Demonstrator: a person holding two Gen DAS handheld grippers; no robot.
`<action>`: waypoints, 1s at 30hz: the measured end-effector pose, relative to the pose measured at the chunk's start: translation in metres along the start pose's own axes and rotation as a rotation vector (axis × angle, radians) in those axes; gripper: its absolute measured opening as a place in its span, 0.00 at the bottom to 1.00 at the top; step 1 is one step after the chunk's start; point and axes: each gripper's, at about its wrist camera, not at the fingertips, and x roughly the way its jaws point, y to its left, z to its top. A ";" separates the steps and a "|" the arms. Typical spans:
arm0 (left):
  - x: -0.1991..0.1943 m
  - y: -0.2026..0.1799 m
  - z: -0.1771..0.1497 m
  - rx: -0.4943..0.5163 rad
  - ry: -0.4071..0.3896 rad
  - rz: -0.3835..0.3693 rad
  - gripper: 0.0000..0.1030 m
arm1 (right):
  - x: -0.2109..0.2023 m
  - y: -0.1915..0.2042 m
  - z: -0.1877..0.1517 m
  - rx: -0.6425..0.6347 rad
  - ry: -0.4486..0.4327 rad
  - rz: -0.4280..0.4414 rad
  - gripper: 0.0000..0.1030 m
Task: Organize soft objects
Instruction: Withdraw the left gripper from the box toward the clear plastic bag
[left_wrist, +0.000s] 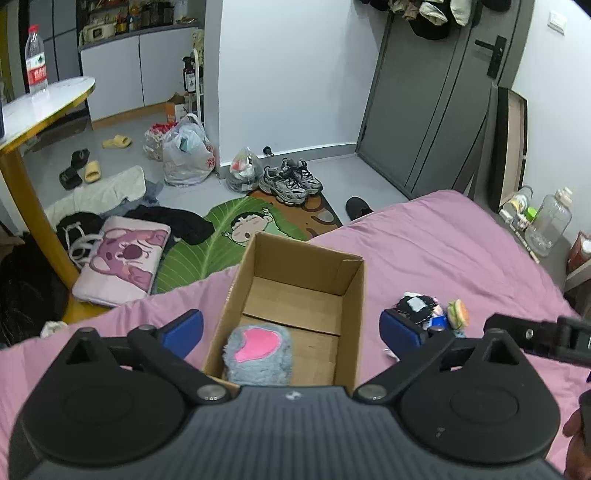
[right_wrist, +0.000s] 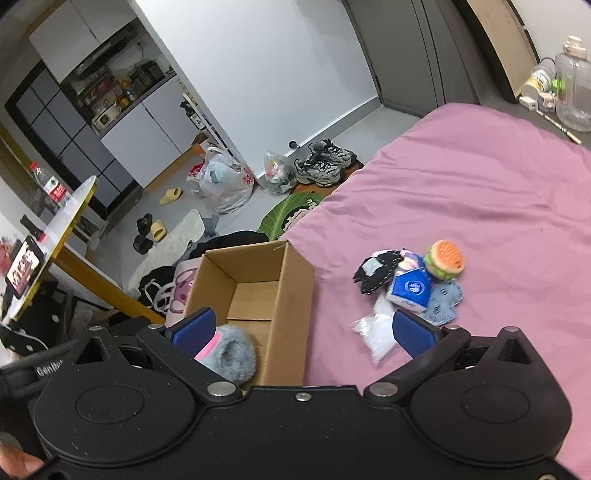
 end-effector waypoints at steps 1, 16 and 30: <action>0.000 -0.002 0.000 -0.003 0.000 -0.002 1.00 | -0.002 -0.004 0.000 -0.005 0.002 -0.004 1.00; 0.021 -0.051 -0.018 0.027 0.043 -0.057 1.00 | 0.001 -0.057 0.005 0.069 0.029 -0.058 1.00; 0.075 -0.105 -0.037 0.020 0.100 -0.062 0.99 | 0.035 -0.124 0.007 0.249 0.087 -0.084 1.00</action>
